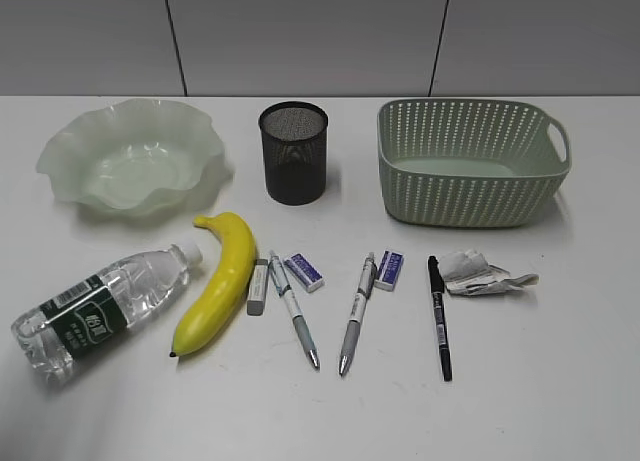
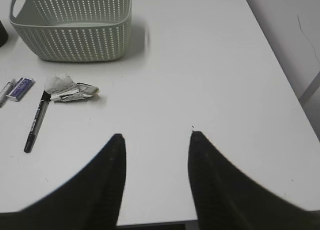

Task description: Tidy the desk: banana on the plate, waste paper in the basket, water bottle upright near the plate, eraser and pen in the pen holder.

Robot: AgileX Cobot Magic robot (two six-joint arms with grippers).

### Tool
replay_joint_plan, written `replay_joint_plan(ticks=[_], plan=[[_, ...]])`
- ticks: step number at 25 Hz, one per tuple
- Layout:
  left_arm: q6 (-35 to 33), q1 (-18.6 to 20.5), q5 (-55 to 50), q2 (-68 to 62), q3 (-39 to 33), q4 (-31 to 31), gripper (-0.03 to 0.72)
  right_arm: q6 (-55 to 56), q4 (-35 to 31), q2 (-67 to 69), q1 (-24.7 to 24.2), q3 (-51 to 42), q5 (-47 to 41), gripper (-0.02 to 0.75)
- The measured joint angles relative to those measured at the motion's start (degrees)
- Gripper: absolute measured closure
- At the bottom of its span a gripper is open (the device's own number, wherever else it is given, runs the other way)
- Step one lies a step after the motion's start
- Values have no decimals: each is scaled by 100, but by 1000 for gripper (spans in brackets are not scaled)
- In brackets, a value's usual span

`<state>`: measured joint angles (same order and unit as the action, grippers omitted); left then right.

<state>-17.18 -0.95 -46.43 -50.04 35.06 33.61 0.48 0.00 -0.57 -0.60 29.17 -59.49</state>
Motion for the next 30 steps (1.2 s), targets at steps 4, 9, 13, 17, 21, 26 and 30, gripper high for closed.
replay_joint_plan(ticks=[4,9,13,17,21,26,30], plan=[[-446,-49,5,-985,96,68,450,0,0,0,0,0,0,399],[-583,-789,190,-1763,281,73,447,0,0,0,0,0,0,399],[-564,-1719,647,-2141,463,68,434,0,0,0,0,0,0,399],[-529,-2364,1043,-2652,698,-20,346,0,0,0,0,0,0,399],[-514,-2721,1231,-3306,1013,-199,246,0,0,0,0,0,0,399],[-452,-2797,1260,-4196,1496,-411,223,0,0,0,0,0,0,399],[-348,-2797,1266,-4801,1826,-591,222,0,0,0,0,0,0,399]])
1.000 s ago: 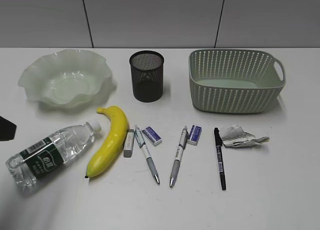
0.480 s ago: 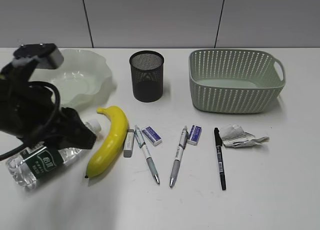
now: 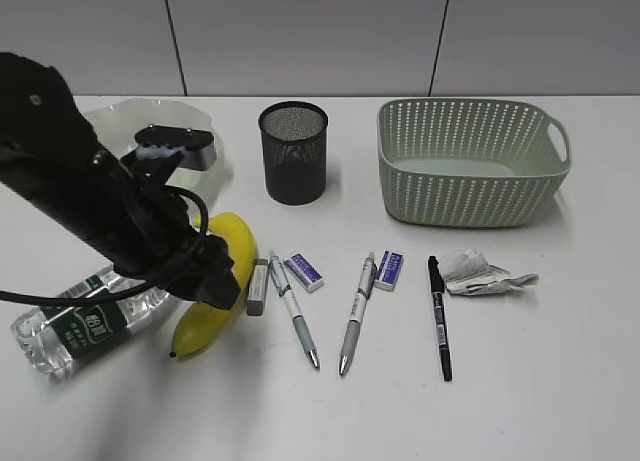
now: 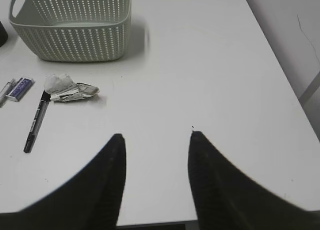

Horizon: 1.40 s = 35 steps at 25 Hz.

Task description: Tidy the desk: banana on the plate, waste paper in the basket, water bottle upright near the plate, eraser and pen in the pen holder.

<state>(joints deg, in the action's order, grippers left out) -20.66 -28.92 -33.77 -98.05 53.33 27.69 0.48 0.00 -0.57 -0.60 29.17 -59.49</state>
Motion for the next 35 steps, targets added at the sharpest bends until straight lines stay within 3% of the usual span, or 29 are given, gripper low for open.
replay_joint_plan(ticks=[5,13,16,19,20,35], plan=[[273,0,0,-532,358,-518,219,0,0,0,0,0,0,399],[292,0,-16,-1097,614,-631,223,0,0,0,0,0,0,399],[292,0,11,-1239,641,-673,256,0,0,0,0,0,0,399],[292,0,15,-1335,659,-718,339,0,0,0,0,0,0,399],[292,0,15,-1335,664,-718,377,0,0,0,0,0,0,399],[296,0,-192,-844,716,-214,374,0,0,0,0,0,0,399]])
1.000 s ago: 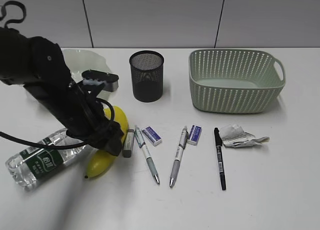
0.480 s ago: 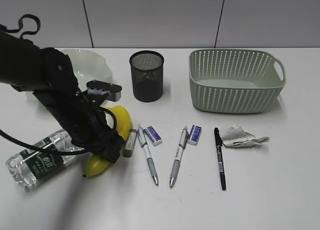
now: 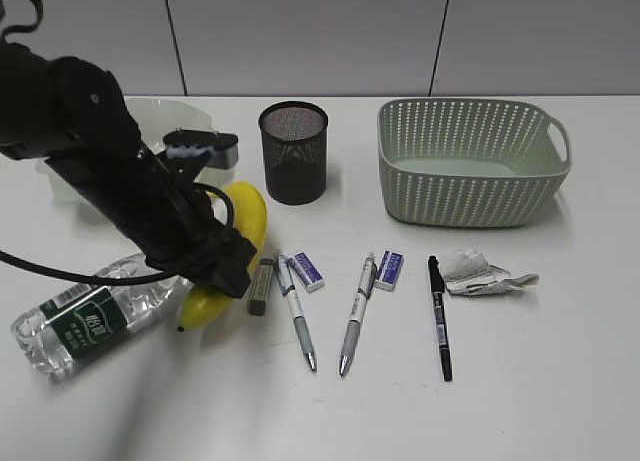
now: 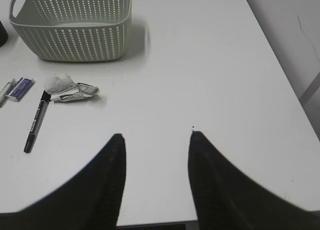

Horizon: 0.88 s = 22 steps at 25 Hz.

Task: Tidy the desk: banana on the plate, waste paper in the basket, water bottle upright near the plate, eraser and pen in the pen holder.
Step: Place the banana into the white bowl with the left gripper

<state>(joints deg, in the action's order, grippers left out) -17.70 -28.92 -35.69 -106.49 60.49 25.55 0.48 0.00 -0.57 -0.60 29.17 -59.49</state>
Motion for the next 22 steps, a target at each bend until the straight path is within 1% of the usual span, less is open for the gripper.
replay_joint_plan(ticks=[5,8,11,13,16,18,20,22], plan=[[0,0,-138,749,0,304,374,0,0,0,0,0,0,399],[0,7,-130,1283,0,299,374,0,0,0,0,0,0,399],[0,151,214,1746,0,191,374,0,0,0,0,0,0,399],[0,372,510,1938,0,104,374,0,0,0,0,0,0,399],[0,888,877,1965,0,44,374,0,0,0,0,0,0,399],[0,1295,1074,1853,0,25,374,0,0,0,0,0,0,399],[0,1622,1289,1627,0,98,374,0,0,0,0,0,0,399],[0,1837,1518,1352,0,220,374,0,0,0,0,0,0,399]])
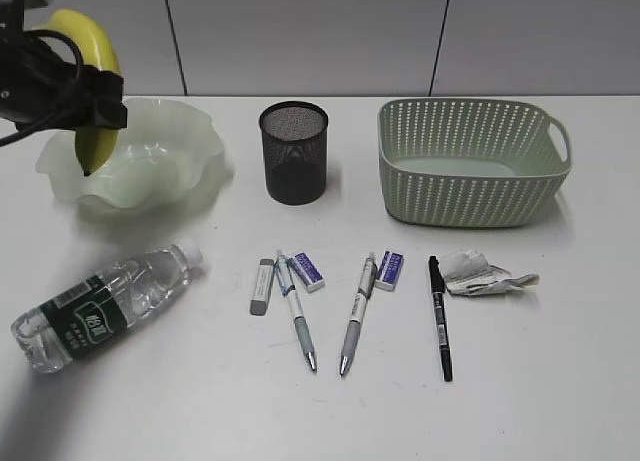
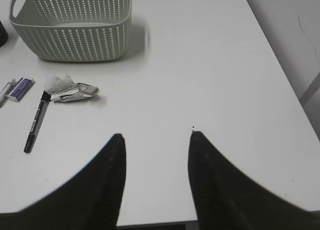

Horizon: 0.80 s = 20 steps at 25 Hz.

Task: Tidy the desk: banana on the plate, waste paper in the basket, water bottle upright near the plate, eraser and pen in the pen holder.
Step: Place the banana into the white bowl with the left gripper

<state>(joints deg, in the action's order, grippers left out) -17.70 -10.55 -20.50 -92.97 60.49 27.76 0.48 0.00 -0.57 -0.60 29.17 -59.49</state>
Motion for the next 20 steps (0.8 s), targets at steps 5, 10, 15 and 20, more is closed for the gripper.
replay_joint_plan(ticks=[5,10,15,20], plan=[[0,96,507,-828,12,242,374,0,0,0,0,0,0,399],[0,96,521,-1251,369,543,356,0,0,0,0,0,0,399],[0,96,497,-1307,657,624,270,0,0,0,0,0,0,399],[0,103,299,-1314,696,624,258,0,0,0,0,0,0,399]])
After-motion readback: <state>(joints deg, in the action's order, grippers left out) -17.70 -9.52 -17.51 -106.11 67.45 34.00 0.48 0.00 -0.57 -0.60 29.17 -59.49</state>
